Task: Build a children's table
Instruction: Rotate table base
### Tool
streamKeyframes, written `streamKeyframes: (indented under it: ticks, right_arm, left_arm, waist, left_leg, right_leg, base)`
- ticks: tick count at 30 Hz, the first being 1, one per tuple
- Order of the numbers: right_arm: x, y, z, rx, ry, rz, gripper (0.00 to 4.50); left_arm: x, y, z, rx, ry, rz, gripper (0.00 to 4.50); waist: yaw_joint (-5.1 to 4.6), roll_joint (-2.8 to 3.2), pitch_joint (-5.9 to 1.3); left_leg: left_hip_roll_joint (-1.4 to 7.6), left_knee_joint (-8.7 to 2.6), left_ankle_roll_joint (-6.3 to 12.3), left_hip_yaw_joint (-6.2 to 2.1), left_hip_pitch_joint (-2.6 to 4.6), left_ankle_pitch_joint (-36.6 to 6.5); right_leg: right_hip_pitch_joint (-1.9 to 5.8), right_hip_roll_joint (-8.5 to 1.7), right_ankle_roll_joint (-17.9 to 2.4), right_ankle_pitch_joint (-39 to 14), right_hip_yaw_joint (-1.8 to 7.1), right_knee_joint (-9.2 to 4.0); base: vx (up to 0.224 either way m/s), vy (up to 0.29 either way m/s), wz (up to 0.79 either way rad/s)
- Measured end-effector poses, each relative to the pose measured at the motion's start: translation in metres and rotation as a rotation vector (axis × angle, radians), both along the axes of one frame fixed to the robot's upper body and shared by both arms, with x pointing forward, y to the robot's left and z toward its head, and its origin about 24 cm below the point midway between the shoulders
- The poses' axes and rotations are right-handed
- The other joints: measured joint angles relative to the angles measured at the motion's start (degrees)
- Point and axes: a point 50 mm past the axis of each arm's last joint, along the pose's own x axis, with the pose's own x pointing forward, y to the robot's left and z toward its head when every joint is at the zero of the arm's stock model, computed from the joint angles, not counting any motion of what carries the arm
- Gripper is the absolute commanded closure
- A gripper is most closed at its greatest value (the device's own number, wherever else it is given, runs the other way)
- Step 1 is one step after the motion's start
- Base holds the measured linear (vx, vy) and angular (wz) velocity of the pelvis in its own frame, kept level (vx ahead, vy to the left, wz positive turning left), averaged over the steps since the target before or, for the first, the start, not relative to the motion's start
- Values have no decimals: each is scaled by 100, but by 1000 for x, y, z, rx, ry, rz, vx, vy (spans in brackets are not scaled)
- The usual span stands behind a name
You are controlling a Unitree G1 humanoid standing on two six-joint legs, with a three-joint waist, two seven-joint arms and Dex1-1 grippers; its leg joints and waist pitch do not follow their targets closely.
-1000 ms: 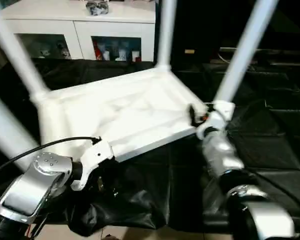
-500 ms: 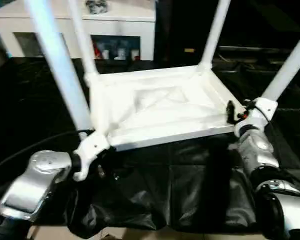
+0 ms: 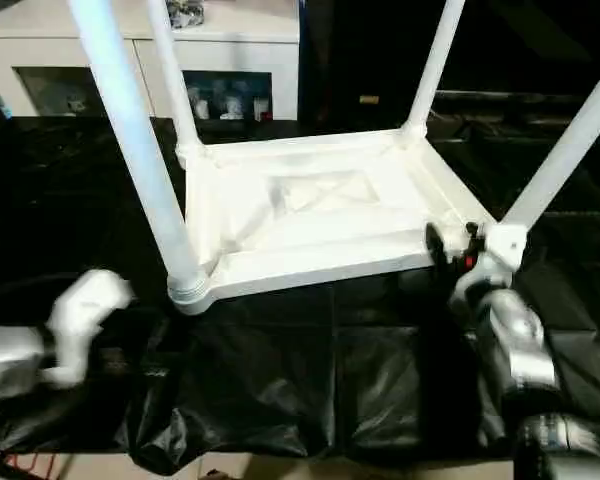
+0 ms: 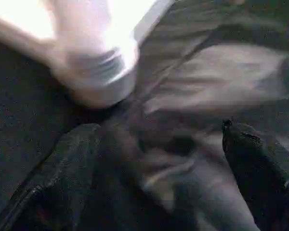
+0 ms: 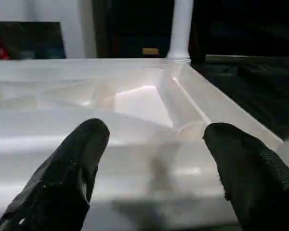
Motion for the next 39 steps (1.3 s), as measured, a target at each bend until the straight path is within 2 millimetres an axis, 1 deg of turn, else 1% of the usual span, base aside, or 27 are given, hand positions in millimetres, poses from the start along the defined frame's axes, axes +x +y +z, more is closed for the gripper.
streamKeyframes:
  ticks: [2,4,5,8,9,11,14,17,19,21,24,26,31,35,39]
  right_arm:
    - [-9,-1,-6,2,10,-17,74]
    - [-16,-2,-10,3,11,-51,74]
    - [-20,-6,-11,-3,14,-82,74]
    - [-28,-17,-20,-18,56,-175,74]
    - [-31,-22,-24,-34,88,-217,74]
    - [-34,-26,-28,-44,124,-253,74]
    - [-36,-32,-34,-70,176,-295,74]
    - [-31,-35,-34,-77,199,-310,74]
    - [-20,-33,-27,-78,188,-296,74]
    - [-9,-27,-19,-73,166,-251,74]
    - [4,-15,-16,-87,190,-162,74]
    - [9,-12,-17,-114,226,-126,74]
    - [17,-2,-20,-161,281,-45,74]
    - [22,3,-18,-179,296,8,74]
    - [25,17,-19,-165,304,85,74]
  left_arm:
    - [0,6,3,5,-15,24,5]
    - [3,8,6,-6,-46,36,5]
    - [8,7,7,-27,-80,48,5]
    - [21,-1,12,-119,-205,85,5]
    - [28,-8,13,-188,-244,101,5]
    - [35,-16,16,-259,-286,104,5]
    - [44,-26,18,-314,-323,101,5]
    - [52,-36,12,-335,-329,105,5]
    - [60,-44,8,-341,-332,114,5]
    - [67,-50,7,-353,-345,119,5]
    - [72,-56,8,-398,-343,107,5]
    - [71,-60,10,-439,-309,65,5]
    - [62,-80,16,-489,-182,-132,5]
    - [47,-94,23,-501,-81,-300,5]
    - [33,-114,31,-567,6,-420,5]
  waist:
    - [2,3,2]
    - [0,-1,4]
    - [13,-5,1]
    - [31,-11,2]
    - [39,-14,0]
    - [41,-20,1]
    - [-5,-18,2]
    - [-36,-18,2]
    - [-39,-18,2]
    - [-37,-17,2]
    - [-36,-10,3]
    - [-36,-9,4]
    - [-12,-7,6]
    - [-39,-9,7]
    - [-69,-10,7]
  left_leg:
    - [-5,1,0,4,0,0]
    - [-6,2,0,5,1,0]
    - [-6,1,0,4,2,0]
    - [-7,4,0,5,2,0]
    - [-7,5,0,4,3,0]
    - [-5,5,0,4,4,0]
    - [-6,4,0,-1,4,0]
    - [-6,6,0,-1,3,0]
    - [-6,8,0,1,0,0]
    - [-5,8,0,1,0,0]
    - [-3,9,0,3,-3,0]
    - [-3,10,0,5,-6,0]
    - [-2,17,0,21,-8,0]
    - [-1,17,0,22,-1,0]
    - [1,17,-1,23,9,0]
  right_leg:
    - [-1,-5,0,0,7,-1]
    - [-2,-6,0,0,10,-2]
    - [0,-6,0,0,9,-5]
    - [0,-6,0,0,10,-3]
    - [2,-6,0,1,9,-3]
    - [0,-6,0,1,7,2]
    - [-6,-6,0,3,2,4]
    - [-8,-5,2,4,2,4]
    - [-10,-6,0,7,3,4]
    - [-10,-6,-3,9,1,4]
    - [-10,-5,-36,29,-1,8]
    - [-13,-5,-36,28,-1,7]
    - [-13,-7,-39,23,2,3]
    - [-12,-6,-39,23,4,8]
    - [-13,-4,-45,27,2,24]
  base:
    - [0,0,0]
    - [0,0,0]
    - [0,0,0]
    - [0,0,0]
    - [0,0,0]
    - [0,0,0]
    - [0,0,0]
    - [0,0,0]
    - [0,0,0]
    - [0,0,0]
    - [0,0,0]
    - [0,0,0]
    - [0,0,0]
    - [0,0,0]
    - [0,0,0]
